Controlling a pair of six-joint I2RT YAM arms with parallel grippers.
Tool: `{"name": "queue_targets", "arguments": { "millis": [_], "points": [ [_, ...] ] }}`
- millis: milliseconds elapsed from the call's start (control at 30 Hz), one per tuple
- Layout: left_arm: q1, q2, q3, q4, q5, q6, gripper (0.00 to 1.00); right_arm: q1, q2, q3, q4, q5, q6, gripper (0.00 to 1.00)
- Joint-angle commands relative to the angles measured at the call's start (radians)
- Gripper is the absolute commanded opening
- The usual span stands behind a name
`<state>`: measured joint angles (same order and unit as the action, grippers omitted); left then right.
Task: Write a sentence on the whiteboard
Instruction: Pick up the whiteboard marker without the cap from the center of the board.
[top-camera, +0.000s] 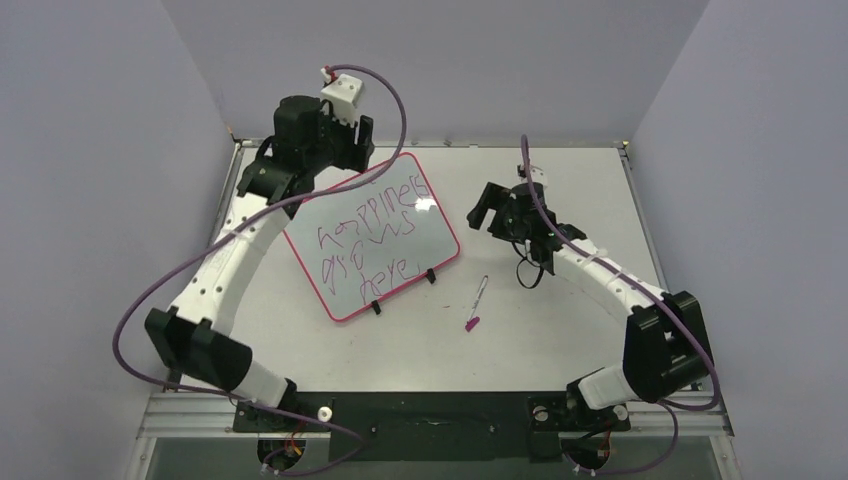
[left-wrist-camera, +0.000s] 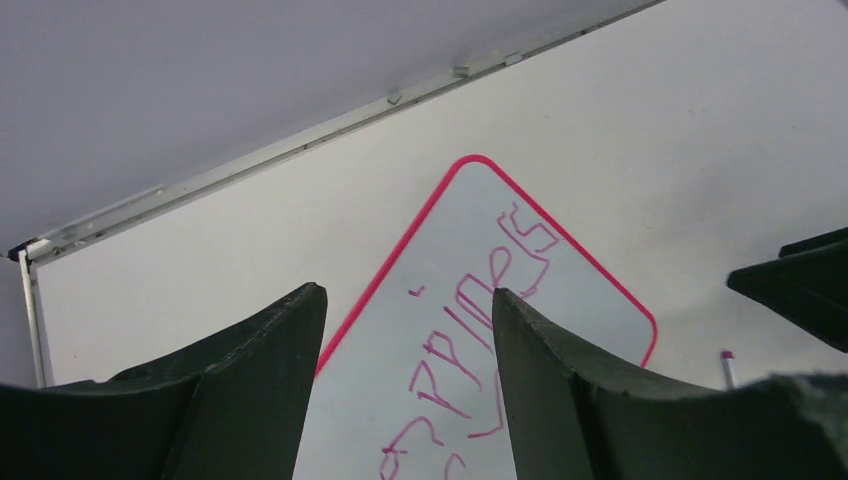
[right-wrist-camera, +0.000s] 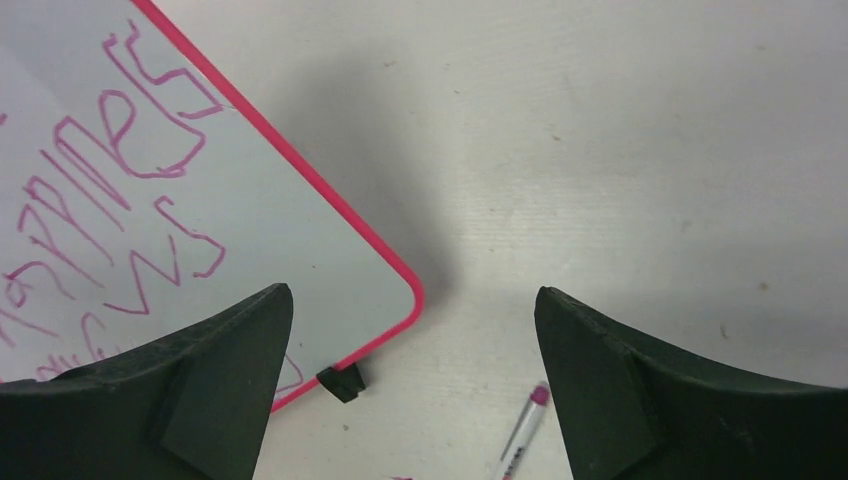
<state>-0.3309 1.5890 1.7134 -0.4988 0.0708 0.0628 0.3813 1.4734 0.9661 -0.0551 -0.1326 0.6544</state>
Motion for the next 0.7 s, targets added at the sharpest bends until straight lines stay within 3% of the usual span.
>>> {"name": "queue_targets", "arguments": {
  "millis": [0,200,333,600,667],
  "points": [
    [-0.124,-0.157,-0.133,0.035,-0.157,-0.083,0.59,0.091,-0.081,0.032,-0.310,0.397,0.045,0.85],
    [-0.261,-0.285,-0.347,0.056,-0.229,-0.171,0.59,0.181,-0.094,-0.025,-0.401,0.494,0.187,0.77],
    [-0.294,-0.337,-0.428,0.052,-0.258,-0.257,0.59,0.231,-0.049,-0.020,-0.469,0.544,0.251,0.72],
    [-0.292,-0.504,-0.426,-0.025,-0.322,-0.566,0.59,0.295,0.115,0.007,-0.452,0.482,0.323,0.65],
    [-0.293,-0.563,-0.422,-0.004,-0.285,-0.637,0.59,0.305,0.155,0.016,-0.438,0.457,0.335,0.63]
  ]
}}
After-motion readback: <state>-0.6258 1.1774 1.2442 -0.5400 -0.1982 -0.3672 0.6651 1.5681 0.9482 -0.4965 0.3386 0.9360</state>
